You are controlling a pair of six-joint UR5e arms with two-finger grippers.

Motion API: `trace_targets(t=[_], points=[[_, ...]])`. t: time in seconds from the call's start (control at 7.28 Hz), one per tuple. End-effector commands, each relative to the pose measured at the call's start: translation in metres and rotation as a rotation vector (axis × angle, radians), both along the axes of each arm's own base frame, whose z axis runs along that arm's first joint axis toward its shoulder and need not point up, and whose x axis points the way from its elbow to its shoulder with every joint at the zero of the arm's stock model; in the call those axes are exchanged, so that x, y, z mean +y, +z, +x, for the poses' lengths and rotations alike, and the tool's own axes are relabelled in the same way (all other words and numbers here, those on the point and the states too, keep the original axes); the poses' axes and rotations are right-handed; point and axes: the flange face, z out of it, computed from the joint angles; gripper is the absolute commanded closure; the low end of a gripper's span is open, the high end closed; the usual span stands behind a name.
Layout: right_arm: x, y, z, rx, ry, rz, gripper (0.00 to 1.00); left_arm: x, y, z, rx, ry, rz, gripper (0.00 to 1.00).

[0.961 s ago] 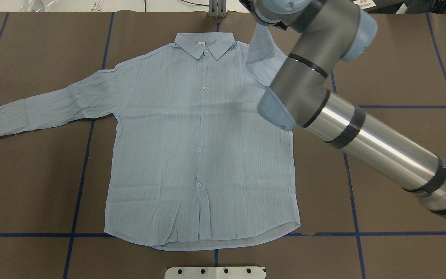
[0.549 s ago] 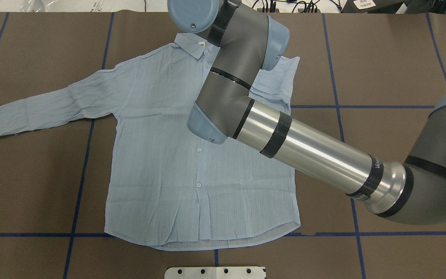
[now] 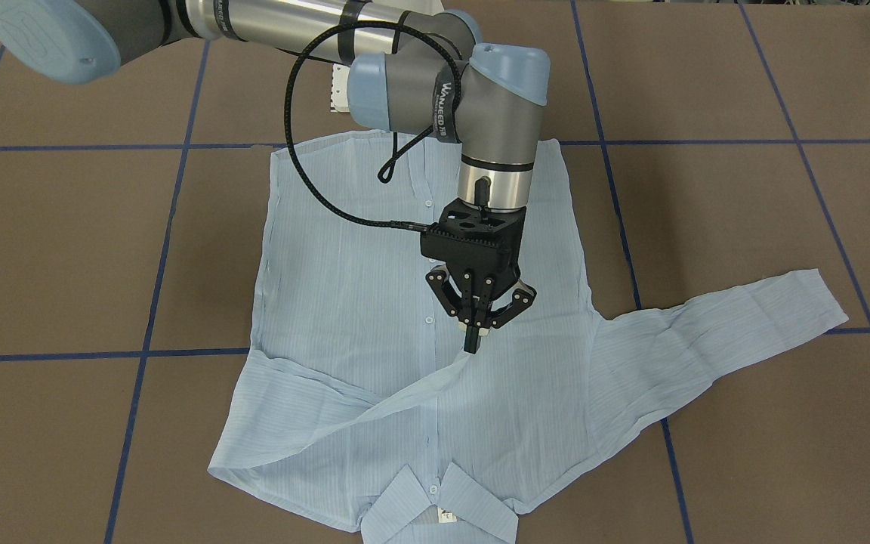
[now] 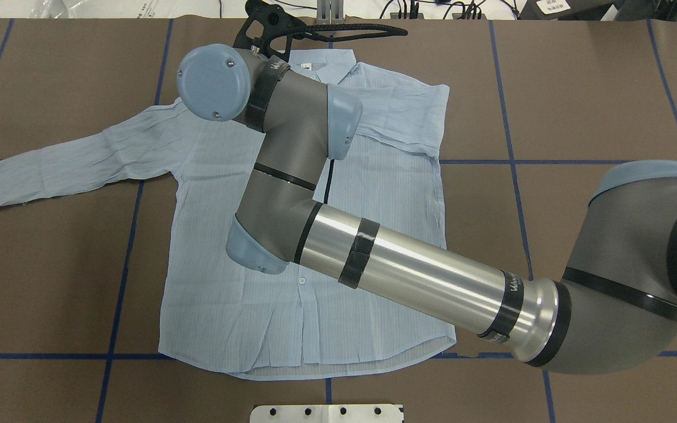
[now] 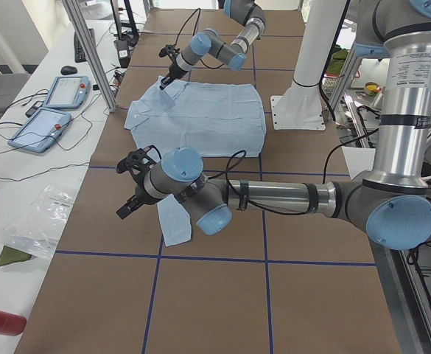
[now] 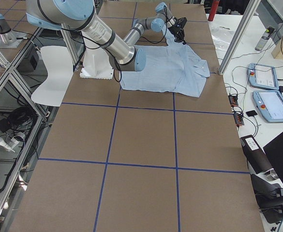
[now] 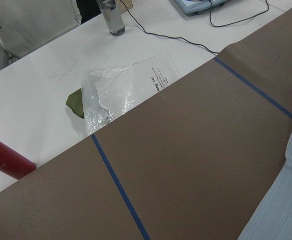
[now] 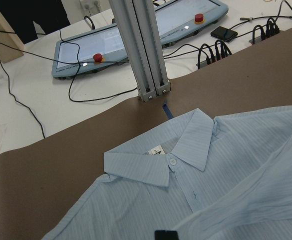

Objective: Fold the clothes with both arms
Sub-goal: 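Carry the sleeve with the right gripper across the shirt body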

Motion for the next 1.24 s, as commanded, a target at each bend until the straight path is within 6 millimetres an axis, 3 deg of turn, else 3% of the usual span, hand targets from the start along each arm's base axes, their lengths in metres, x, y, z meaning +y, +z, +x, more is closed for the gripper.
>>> trace_targets(t=[0.0, 0.14, 0.41, 0.55, 0.69, 0.96, 1.1], points=[[0.019, -0.042, -0.016, 0.001, -0.055, 0.036, 1.0, 0.0, 0.001, 0.0, 0.0, 0.0, -0.002, 0.0], [0.021, -0.051, -0.018, -0.003, -0.061, 0.04, 1.0, 0.0, 0.002, 0.0, 0.0, 0.0, -0.005, 0.0], [0.012, -0.033, -0.028, 0.033, -0.056, 0.018, 1.0, 0.0, 0.003, 0.0, 0.0, 0.0, -0.005, 0.0], [0.01, -0.04, -0.025, 0.025, -0.059, 0.019, 0.5, 0.0, 0.002, 0.0, 0.001, 0.001, -0.003, 0.0], [0.008, -0.065, -0.019, 0.011, -0.059, 0.033, 0.02, 0.0, 0.003, 0.0, 0.001, 0.001, -0.005, 0.0], [-0.011, -0.094, 0.006, -0.044, -0.088, 0.001, 0.02, -0.001, 0.004, 0.0, 0.0, 0.0, -0.008, 0.0], [-0.024, -0.095, 0.018, -0.054, -0.085, -0.013, 0.01, -0.001, 0.01, 0.001, 0.001, 0.003, -0.017, 0.0]])
